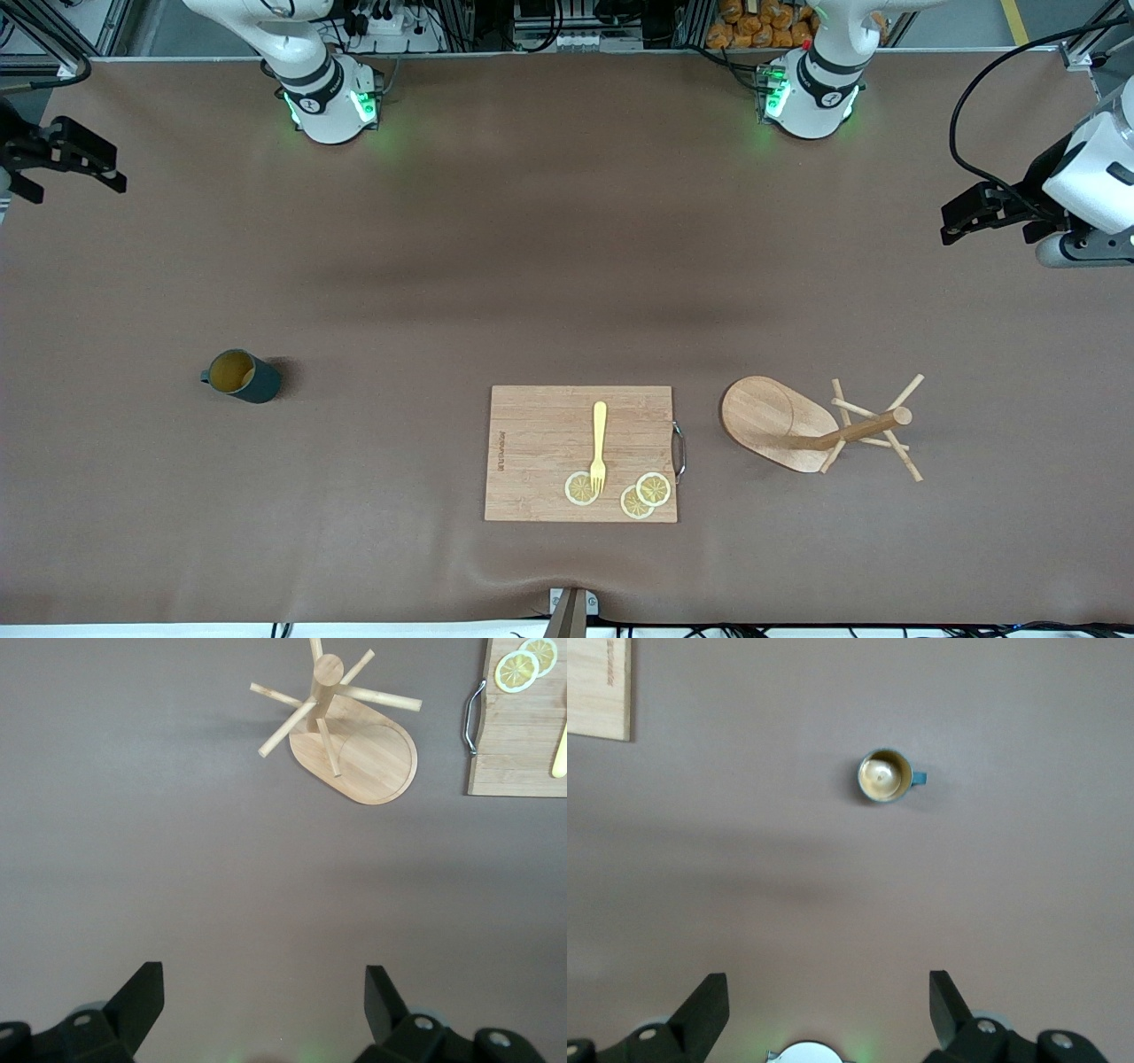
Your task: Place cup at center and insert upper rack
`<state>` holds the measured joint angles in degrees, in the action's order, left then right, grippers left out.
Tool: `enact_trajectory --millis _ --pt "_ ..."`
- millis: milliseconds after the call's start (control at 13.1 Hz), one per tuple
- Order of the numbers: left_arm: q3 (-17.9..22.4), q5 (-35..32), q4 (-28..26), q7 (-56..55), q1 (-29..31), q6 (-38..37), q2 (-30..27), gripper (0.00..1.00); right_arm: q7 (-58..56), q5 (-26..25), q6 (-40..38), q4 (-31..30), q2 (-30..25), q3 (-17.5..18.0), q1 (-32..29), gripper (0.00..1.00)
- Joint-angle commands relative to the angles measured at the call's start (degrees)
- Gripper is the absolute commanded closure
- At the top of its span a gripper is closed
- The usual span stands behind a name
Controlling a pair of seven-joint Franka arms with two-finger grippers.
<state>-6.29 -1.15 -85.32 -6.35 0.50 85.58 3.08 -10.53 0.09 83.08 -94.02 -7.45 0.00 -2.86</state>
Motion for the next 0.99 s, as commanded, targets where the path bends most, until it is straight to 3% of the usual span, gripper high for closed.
enact_trajectory --millis 0,915 --pt "0.05 -0.70 1.82 0.37 -0.15 -1.38 0.44 0.00 1.13 -0.18 -1.67 -3.45 -3.71 -0.69 0.32 0.00" --pt "0.14 -0.26 1.56 -0.42 0.12 -1.38 0.53 0.00 1.13 -0.27 -2.75 -3.45 -3.98 -1.31 -0.04 0.00"
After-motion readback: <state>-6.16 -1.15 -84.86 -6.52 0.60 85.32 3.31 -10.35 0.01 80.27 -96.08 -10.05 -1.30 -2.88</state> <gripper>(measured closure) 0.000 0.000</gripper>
